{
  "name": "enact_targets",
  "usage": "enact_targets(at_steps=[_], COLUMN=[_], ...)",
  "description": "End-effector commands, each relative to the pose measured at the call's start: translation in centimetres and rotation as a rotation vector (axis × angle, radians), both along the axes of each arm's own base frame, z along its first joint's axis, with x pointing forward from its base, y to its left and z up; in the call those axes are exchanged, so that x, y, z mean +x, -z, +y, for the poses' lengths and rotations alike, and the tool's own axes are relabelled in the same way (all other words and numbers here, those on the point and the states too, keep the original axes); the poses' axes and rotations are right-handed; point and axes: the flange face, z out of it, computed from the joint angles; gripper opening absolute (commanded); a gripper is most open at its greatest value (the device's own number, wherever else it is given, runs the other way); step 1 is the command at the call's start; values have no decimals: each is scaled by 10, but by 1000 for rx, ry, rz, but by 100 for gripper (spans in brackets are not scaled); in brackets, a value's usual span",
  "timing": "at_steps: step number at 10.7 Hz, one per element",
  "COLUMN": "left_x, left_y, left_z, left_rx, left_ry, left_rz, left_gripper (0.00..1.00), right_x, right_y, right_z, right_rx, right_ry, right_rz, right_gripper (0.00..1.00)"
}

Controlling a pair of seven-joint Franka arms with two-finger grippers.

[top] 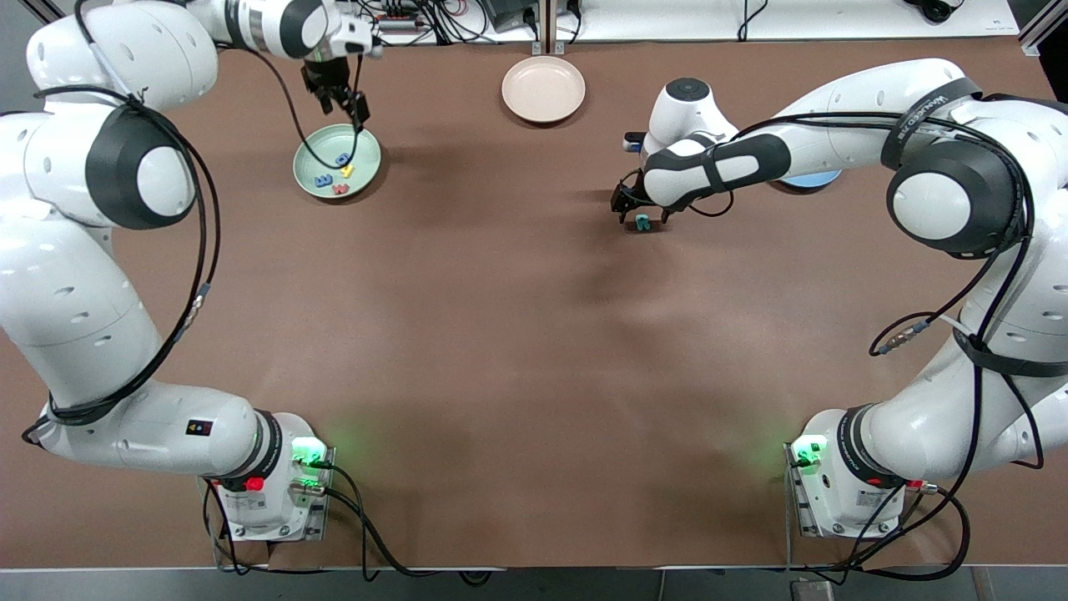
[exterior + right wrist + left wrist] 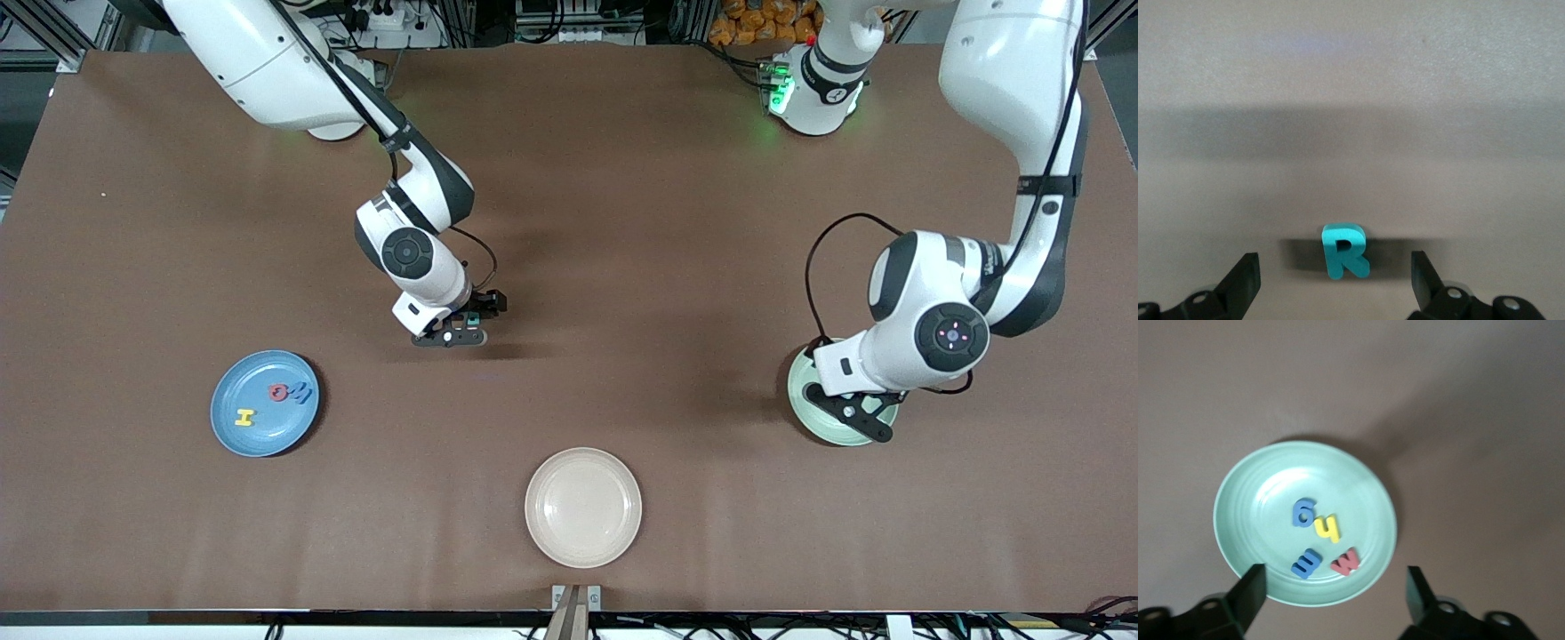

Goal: Sort uppercase to blue plate, lowercase to green plate
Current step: 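Carry the 4 to the green plate while the right gripper reaches the R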

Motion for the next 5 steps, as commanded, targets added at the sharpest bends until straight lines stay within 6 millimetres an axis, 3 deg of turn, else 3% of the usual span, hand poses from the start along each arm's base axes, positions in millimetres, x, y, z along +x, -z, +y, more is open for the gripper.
enact_targets(at_steps=[1, 3, 4, 5], left_x=[-9, -9, -18, -29], left_y=[-73, -121, -143, -171], left_z=[-10, 24, 25, 10], left_rx=[10, 17, 8, 9], left_ry=[-85, -161, -173, -155], left_rz=[-21, -6, 14, -7], left_gripper=[100, 100, 100, 100], right_x=[-1, 0, 0, 0], right_y=[6, 9, 9, 9], right_z=[-1, -3, -3, -4], right_rx=[-6, -10, -10, -11], right_ry=[-5, -2, -1, -3], right_rz=[-17, -16, -14, -14], right_gripper=[100, 100, 100, 71])
